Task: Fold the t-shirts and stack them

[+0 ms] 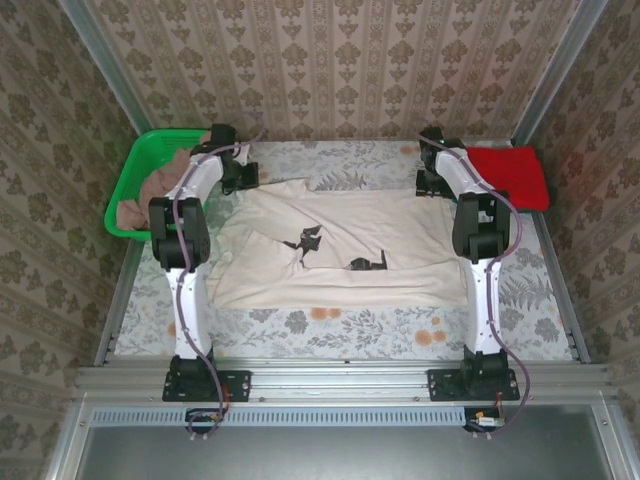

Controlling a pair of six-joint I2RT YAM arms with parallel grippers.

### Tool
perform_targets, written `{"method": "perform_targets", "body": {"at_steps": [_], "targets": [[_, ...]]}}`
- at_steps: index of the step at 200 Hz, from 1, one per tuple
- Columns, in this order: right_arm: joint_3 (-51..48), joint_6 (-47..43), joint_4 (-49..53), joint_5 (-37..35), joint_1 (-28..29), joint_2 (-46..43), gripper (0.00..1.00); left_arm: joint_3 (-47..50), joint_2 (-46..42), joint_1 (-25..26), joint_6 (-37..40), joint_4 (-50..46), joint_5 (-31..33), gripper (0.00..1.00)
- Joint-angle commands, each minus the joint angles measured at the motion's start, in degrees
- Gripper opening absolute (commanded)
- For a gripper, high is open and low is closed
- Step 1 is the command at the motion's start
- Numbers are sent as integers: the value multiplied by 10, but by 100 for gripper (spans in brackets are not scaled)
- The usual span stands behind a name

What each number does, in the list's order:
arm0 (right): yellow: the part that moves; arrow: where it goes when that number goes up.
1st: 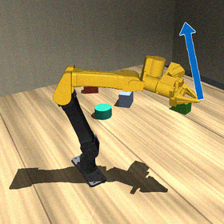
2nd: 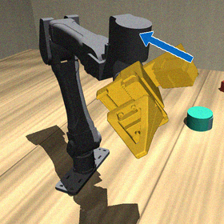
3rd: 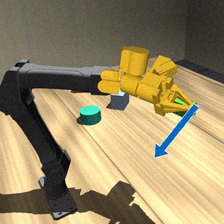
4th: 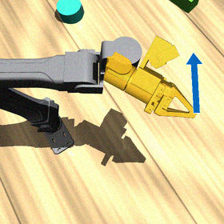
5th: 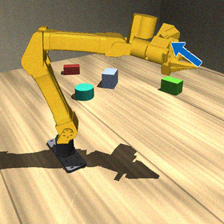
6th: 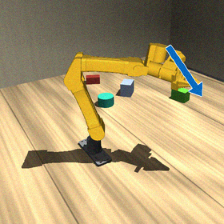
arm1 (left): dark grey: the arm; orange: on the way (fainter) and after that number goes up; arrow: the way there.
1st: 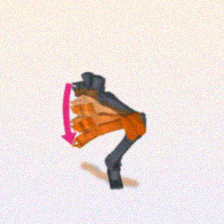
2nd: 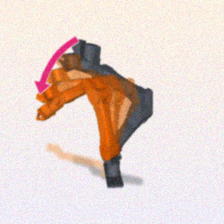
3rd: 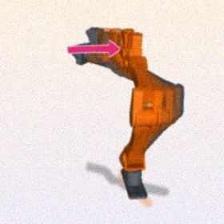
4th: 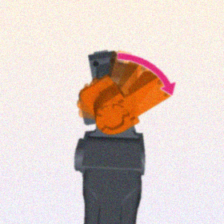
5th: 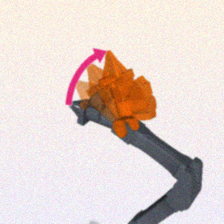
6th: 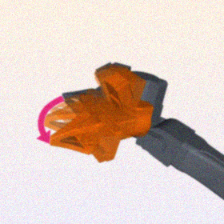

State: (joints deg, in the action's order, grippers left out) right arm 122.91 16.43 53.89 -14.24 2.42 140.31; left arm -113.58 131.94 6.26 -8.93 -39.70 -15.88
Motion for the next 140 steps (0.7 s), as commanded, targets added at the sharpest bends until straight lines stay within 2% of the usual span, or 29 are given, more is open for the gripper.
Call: {"method": "perform_targets", "body": {"at_steps": [1, 26, 62, 76, 108, 128, 140], "targets": [[-17, -4, -14, -8, 1, -40, 55, 11, -13, -12, 16, 6, -2, 0], [10, -6, -9, -12, -3, -11, 57, 2, -10, -15, 17, 12, -11, 0], [53, -13, -5, 29, -6, 35, 55, -44, 15, -13, 21, -6, -34, 0], [78, -10, 11, 16, -6, 50, 55, -49, 19, -12, 23, -10, -35, 0], [129, -16, 33, 35, -13, 83, 55, -55, 25, -11, 25, -15, -38, 0], [152, -20, 49, 45, -17, 101, 44, -58, 26, -11, 26, -17, -41, 0], [153, -22, 50, 50, -18, 101, 33, -63, 25, -12, 26, -20, -42, 0]]}}
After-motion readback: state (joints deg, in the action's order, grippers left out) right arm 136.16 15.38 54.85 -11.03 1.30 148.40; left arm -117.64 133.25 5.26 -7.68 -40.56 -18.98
